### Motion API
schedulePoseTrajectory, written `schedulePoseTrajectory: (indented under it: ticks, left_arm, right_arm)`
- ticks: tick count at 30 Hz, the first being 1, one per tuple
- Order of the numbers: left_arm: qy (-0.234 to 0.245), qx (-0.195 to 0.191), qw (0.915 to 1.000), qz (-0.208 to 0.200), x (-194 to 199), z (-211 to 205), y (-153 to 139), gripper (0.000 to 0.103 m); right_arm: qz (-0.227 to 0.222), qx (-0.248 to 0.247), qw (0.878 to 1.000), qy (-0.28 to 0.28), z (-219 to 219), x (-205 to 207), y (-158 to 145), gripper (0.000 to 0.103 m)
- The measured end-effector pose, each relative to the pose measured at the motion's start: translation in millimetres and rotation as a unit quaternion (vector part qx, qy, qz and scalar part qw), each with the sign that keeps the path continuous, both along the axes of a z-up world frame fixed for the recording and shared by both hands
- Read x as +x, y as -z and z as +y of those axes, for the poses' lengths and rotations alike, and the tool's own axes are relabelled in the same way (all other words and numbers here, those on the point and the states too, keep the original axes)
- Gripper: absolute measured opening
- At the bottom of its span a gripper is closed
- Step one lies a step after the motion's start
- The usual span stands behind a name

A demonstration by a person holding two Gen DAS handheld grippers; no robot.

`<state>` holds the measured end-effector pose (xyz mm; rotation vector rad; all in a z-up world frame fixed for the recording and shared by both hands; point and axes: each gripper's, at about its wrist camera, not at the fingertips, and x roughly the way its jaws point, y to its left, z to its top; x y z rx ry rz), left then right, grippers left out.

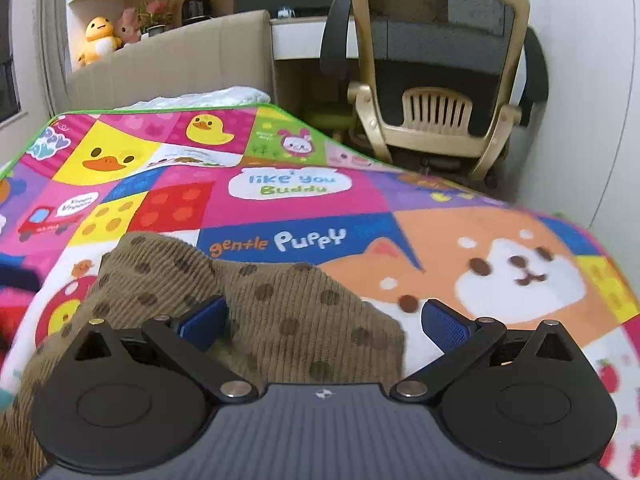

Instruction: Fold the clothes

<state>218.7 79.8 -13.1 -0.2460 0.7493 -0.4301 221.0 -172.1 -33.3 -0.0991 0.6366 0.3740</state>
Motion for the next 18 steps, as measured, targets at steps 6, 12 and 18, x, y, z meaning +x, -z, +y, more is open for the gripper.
schedulePoseTrajectory:
  ticks: [6, 12, 18]
  left_arm:
    - [-0.021, -0.047, 0.9977, 0.045, 33, -4, 16, 0.1]
    - [-0.018, -0.007, 0.9988, 0.045, 43, -21, 28, 0.102]
    - [-0.011, 0.025, 0.9991, 0.032, 41, -26, 29, 0.103]
  right_arm:
    - [-0.025, -0.049, 0.998, 0.03, -30, -33, 0, 0.103]
    - [-0.009, -0.058, 0.997, 0.047, -46, -32, 10, 0.103]
    - [-0.031, 0.068, 0.997, 0.027, -37, -13, -30, 0.103]
